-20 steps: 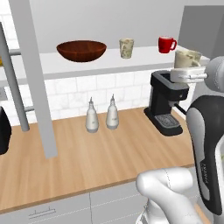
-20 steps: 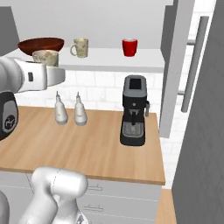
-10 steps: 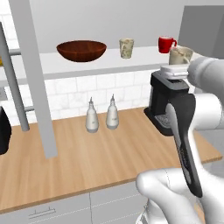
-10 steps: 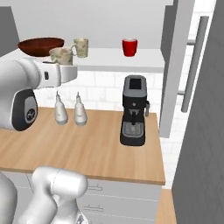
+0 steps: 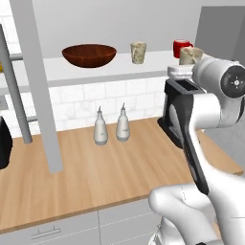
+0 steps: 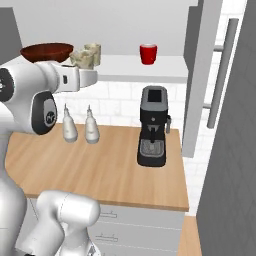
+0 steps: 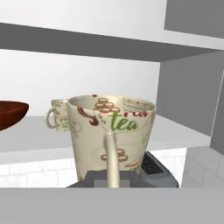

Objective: Gather all objects into one cabinet and sort the glasses and bowls to opposite sides.

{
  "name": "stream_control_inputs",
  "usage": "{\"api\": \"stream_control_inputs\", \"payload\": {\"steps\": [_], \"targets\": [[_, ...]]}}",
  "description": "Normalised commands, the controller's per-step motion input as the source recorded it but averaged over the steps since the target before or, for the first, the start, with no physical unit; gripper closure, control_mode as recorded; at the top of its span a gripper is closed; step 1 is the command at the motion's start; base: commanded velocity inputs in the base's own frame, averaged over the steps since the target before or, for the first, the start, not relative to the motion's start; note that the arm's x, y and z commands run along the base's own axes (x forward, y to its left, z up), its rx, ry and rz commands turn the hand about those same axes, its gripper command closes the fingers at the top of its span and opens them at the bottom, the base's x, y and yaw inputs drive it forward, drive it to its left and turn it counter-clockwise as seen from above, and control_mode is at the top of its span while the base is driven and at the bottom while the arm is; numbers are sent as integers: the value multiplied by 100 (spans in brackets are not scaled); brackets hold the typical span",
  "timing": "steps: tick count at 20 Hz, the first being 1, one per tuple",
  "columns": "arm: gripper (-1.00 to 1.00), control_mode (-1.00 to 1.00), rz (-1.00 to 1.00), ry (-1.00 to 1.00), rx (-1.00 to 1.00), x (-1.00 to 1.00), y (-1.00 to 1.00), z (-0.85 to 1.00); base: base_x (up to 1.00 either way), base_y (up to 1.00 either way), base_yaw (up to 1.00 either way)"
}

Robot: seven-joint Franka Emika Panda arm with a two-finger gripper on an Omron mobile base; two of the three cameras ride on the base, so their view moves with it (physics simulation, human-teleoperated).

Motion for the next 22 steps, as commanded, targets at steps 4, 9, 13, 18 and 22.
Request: {"api": "stream_control_inputs", "payload": {"steps": [4, 9, 13, 18, 22], "targets": [[100, -100, 0, -1, 0, 67, -23, -9, 0, 0, 0], [100, -100, 0, 0, 0, 58, -12, -22, 0, 0, 0], [100, -100, 0, 0, 0, 59, -9, -22, 0, 0, 0], [100, -100, 0, 0, 0, 58, -2, -12, 0, 0, 0], [100, -100, 0, 0, 0, 45, 0, -1, 0, 0, 0]]}}
